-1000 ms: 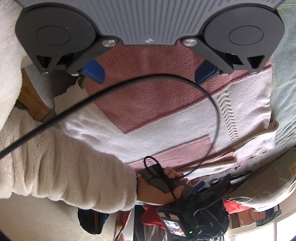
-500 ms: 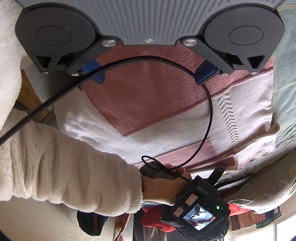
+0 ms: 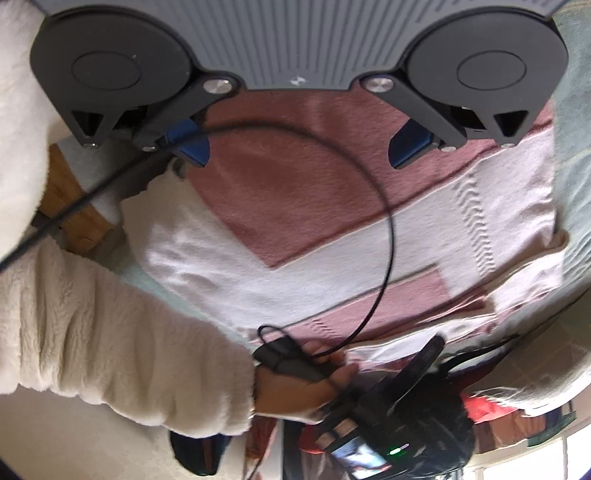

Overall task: Fold clothes
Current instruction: 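Lay the sleeve over the folded sleeve and open the right gripper, then move the open right gripper back over the pink sweater body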

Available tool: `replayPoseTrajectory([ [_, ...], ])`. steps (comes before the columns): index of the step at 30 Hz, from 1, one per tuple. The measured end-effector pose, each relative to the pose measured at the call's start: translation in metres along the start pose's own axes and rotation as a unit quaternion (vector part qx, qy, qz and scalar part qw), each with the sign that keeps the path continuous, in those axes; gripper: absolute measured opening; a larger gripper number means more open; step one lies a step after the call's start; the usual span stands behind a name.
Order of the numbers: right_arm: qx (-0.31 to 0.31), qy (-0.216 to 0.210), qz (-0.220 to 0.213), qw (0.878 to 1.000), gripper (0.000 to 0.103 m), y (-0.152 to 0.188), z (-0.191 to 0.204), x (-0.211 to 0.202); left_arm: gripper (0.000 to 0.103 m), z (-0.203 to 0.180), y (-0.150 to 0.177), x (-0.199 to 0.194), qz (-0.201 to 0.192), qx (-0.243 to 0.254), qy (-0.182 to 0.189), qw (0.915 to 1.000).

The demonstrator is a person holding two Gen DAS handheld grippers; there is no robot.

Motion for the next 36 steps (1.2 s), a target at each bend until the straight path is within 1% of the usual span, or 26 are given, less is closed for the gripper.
replayPoseTrajectory([
  [2, 0.008, 0.028, 0.001, 1.0, 0.044, 0.012, -0.027, -0.014, 0.102, -0.007, -0.001, -0.002, -0.001, 0.002, 0.018, 0.9998],
  [4, 0.038, 0.051, 0.009, 0.998, 0.043, 0.03, -0.06, -0.027, 0.102, -0.014, -0.003, -0.003, -0.005, 0.003, 0.033, 0.9995],
  [6, 0.077, 0.071, 0.01, 0.994, 0.038, 0.049, -0.091, -0.041, 0.102, -0.02, -0.006, -0.004, -0.008, 0.006, 0.039, 0.9992],
  [7, 0.097, 0.077, 0.008, 0.992, 0.031, 0.06, -0.104, -0.048, 0.102, -0.021, -0.006, -0.003, -0.006, 0.007, 0.039, 0.9992],
  [8, 0.114, 0.079, 0.008, 0.99, 0.028, 0.07, -0.114, -0.053, 0.102, -0.023, -0.007, -0.002, -0.005, 0.009, 0.039, 0.9992],
  [11, 0.141, 0.092, 0.031, 0.985, 0.027, 0.107, -0.128, -0.055, 0.102, -0.023, -0.009, 0.002, 0.001, 0.012, 0.03, 0.9995],
  [12, 0.144, 0.092, 0.044, 0.984, 0.027, 0.12, -0.129, -0.052, 0.102, -0.022, -0.01, 0.003, 0.003, 0.012, 0.027, 0.9996],
  [14, 0.145, 0.088, 0.048, 0.984, 0.026, 0.141, -0.125, -0.047, 0.102, -0.018, -0.011, 0.006, 0.006, 0.006, 0.023, 0.9997],
  [16, 0.152, 0.088, 0.031, 0.984, 0.026, 0.141, -0.126, -0.052, 0.102, -0.009, -0.014, 0.009, 0.011, -0.005, 0.018, 0.9998],
  [18, 0.156, 0.087, 0.015, 0.984, 0.025, 0.132, -0.129, -0.06, 0.102, 0.003, -0.021, 0.009, 0.01, -0.005, 0.005, 0.9999],
  [20, 0.156, 0.093, -0.007, 0.983, 0.027, 0.124, -0.133, -0.068, 0.102, 0.021, -0.034, 0.01, 0.008, -0.004, -0.012, 0.9999],
  [21, 0.154, 0.098, -0.009, 0.983, 0.027, 0.123, -0.135, -0.068, 0.102, 0.029, -0.04, 0.01, 0.006, -0.003, -0.02, 0.9998],
  [24, 0.158, 0.097, 0.025, 0.982, 0.027, 0.14, -0.141, -0.051, 0.102, 0.059, -0.069, 0.014, -0.004, -0.009, -0.041, 0.9991],
  [27, 0.153, 0.093, 0.011, 0.984, 0.028, 0.151, -0.139, -0.048, 0.102, 0.091, -0.111, 0.031, -0.017, -0.036, -0.041, 0.9984],
  [30, 0.162, 0.091, 0.0, 0.983, 0.029, 0.153, -0.14, -0.051, 0.102, 0.125, -0.156, 0.068, -0.026, -0.069, -0.025, 0.997],
  [31, 0.165, 0.088, 0.0, 0.982, 0.03, 0.153, -0.14, -0.05, 0.102, 0.139, -0.166, 0.084, -0.026, -0.09, -0.022, 0.9953],
  [34, 0.172, 0.079, -0.004, 0.982, 0.032, 0.153, -0.141, -0.049, 0.102, 0.18, -0.194, 0.132, -0.025, -0.156, -0.011, 0.9873],
  [36, 0.179, 0.073, -0.009, 0.981, 0.032, 0.154, -0.142, -0.051, 0.102, 0.205, -0.19, 0.16, -0.005, -0.225, 0.001, 0.9742],
])
Point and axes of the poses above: each gripper's, at about its wrist camera, not at the fingertips, and x roughly the way its jaws point, z to its left, y to its underside, the point moved 8 cm from there along x, roughly the way its jaws point, and after that the axes turned 2 degrees about -y, right-handed, at the moved point
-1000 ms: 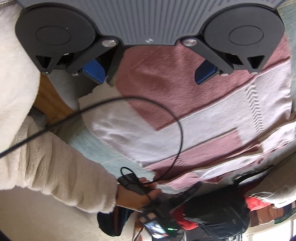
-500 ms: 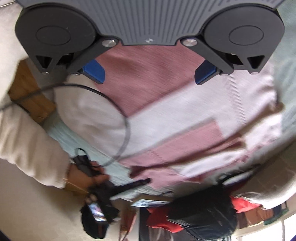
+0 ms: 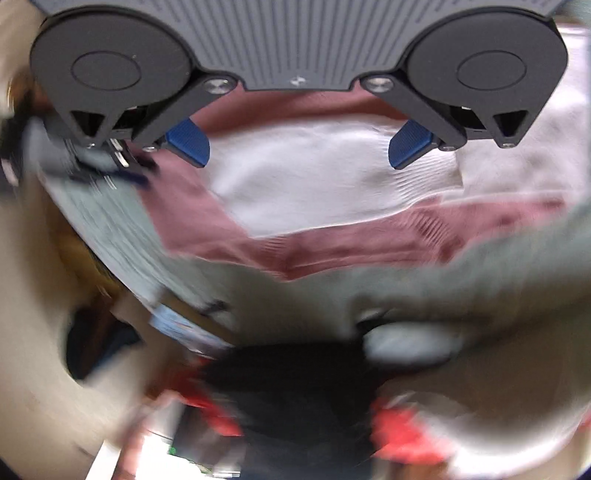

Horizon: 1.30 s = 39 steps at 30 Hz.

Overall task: Fold clothes
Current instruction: 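Move the open right gripper back over the pink sweater body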

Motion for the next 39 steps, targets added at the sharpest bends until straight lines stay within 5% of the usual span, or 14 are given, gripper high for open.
replayPoseTrajectory([
  [3, 0.011, -0.011, -0.007, 1.0, 0.033, 0.001, -0.002, -0.001, 0.102, 0.037, 0.01, 0.023, 0.022, -0.067, 0.0, 0.9975],
  [6, 0.021, -0.022, -0.013, 0.999, 0.035, 0.001, -0.004, -0.001, 0.102, 0.041, 0.017, 0.012, 0.0, -0.067, 0.017, 0.9976],
  [9, 0.023, -0.025, -0.008, 0.999, 0.039, -0.004, -0.003, -0.004, 0.102, 0.033, 0.009, 0.001, 0.005, -0.055, -0.018, 0.9983],
  [11, 0.024, -0.028, -0.008, 0.999, 0.044, -0.015, 0.0, -0.009, 0.102, 0.026, -0.003, 0.0, -0.007, -0.038, -0.008, 0.9992],
  [17, -0.022, -0.053, -0.015, 0.998, 0.047, -0.062, 0.038, 0.01, 0.102, 0.035, -0.003, 0.032, 0.008, -0.045, -0.009, 0.9989],
  [21, -0.007, -0.057, 0.042, 0.997, 0.049, -0.053, 0.043, 0.054, 0.102, 0.033, 0.008, 0.032, -0.005, 0.012, -0.021, 0.9997],
  [27, 0.025, -0.066, 0.032, 0.997, 0.053, -0.054, 0.026, 0.041, 0.102, 0.019, 0.015, 0.029, 0.004, 0.09, -0.065, 0.9938],
  [30, 0.034, -0.045, 0.027, 0.998, 0.065, -0.06, 0.011, 0.035, 0.102, 0.014, 0.018, 0.02, 0.004, 0.103, -0.071, 0.9921],
  [33, 0.062, -0.04, 0.069, 0.995, 0.066, -0.044, -0.006, 0.051, 0.102, 0.013, 0.021, 0.007, 0.007, 0.105, -0.075, 0.9916],
  [39, 0.039, -0.044, 0.055, 0.997, 0.075, -0.056, 0.014, -0.004, 0.102, 0.006, 0.026, -0.058, -0.014, 0.121, -0.101, 0.9874],
])
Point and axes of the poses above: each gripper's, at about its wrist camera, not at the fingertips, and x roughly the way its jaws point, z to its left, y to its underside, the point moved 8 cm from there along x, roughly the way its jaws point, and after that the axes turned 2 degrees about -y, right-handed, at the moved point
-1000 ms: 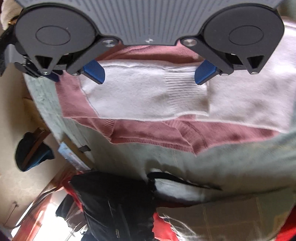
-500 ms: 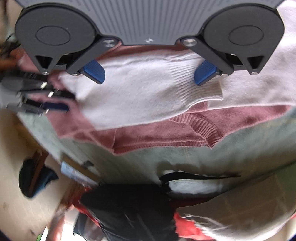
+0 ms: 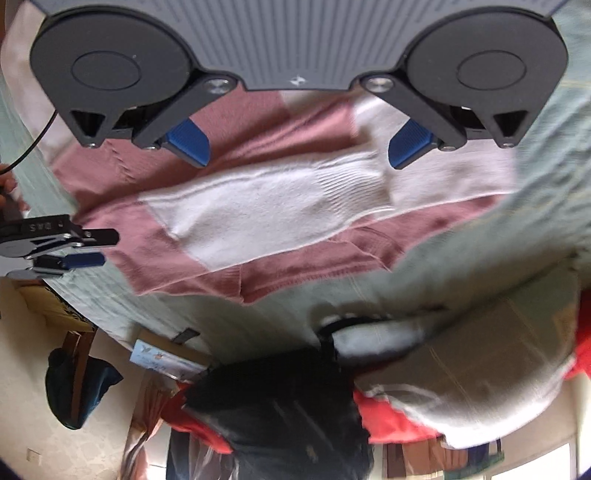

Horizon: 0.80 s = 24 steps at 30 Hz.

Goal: Fold clothes

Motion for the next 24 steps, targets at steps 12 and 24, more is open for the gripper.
replayPoseTrajectory([
  [12, -0.083, -0.048, 0.012, 0.995, 0.099, 0.079, 0.098, -0.096, 0.102, -0.032, 0.139, -0.084, 0.048, 0.105, -0.029, 0.9929],
  [24, -0.054, 0.018, 0.001, 0.998, 0.103, 0.191, 0.135, -0.105, 0.102, -0.048, 0.233, -0.114, 0.004, 0.024, -0.035, 0.9991],
])
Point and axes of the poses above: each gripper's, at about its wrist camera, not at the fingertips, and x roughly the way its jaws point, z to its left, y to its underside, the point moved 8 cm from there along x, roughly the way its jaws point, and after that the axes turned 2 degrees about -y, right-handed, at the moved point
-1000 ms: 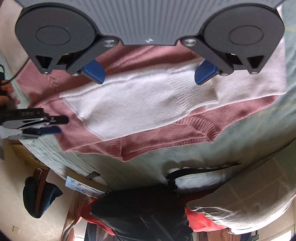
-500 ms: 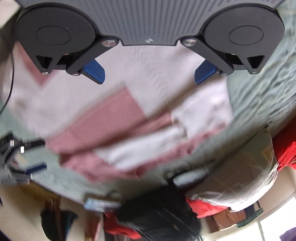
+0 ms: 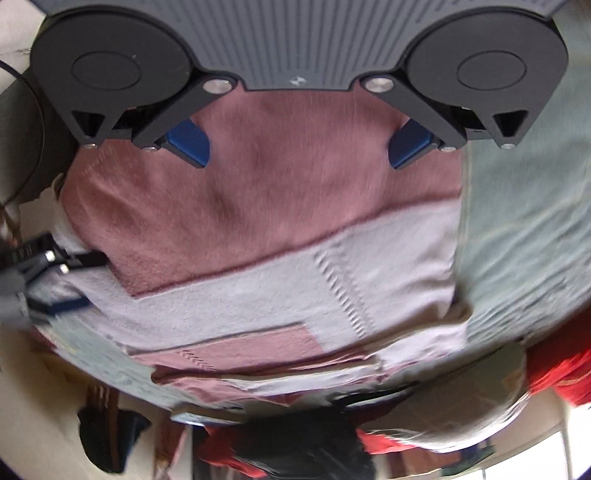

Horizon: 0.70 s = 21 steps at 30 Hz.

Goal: Fold clothes

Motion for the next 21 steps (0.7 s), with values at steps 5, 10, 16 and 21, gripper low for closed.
replayPoseTrajectory([
  [5, 0.034, 0.018, -0.019, 0.999, 0.103, 0.031, -0.001, -0.025, 0.102, -0.008, 0.019, -0.021, -0.016, -0.001, -0.024, 0.9996],
  [10, 0.041, 0.036, -0.015, 0.998, 0.103, 0.034, 0.001, -0.028, 0.102, -0.037, -0.006, -0.032, -0.081, 0.02, 0.005, 0.9965],
  [16, 0.047, 0.042, -0.015, 0.998, 0.103, 0.037, 0.001, -0.029, 0.102, -0.051, -0.014, -0.001, -0.068, -0.014, 0.008, 0.9976],
  [21, 0.05, 0.041, -0.019, 0.998, 0.103, 0.04, 0.0, -0.032, 0.102, -0.06, 0.006, -0.004, -0.048, 0.022, -0.002, 0.9986],
])
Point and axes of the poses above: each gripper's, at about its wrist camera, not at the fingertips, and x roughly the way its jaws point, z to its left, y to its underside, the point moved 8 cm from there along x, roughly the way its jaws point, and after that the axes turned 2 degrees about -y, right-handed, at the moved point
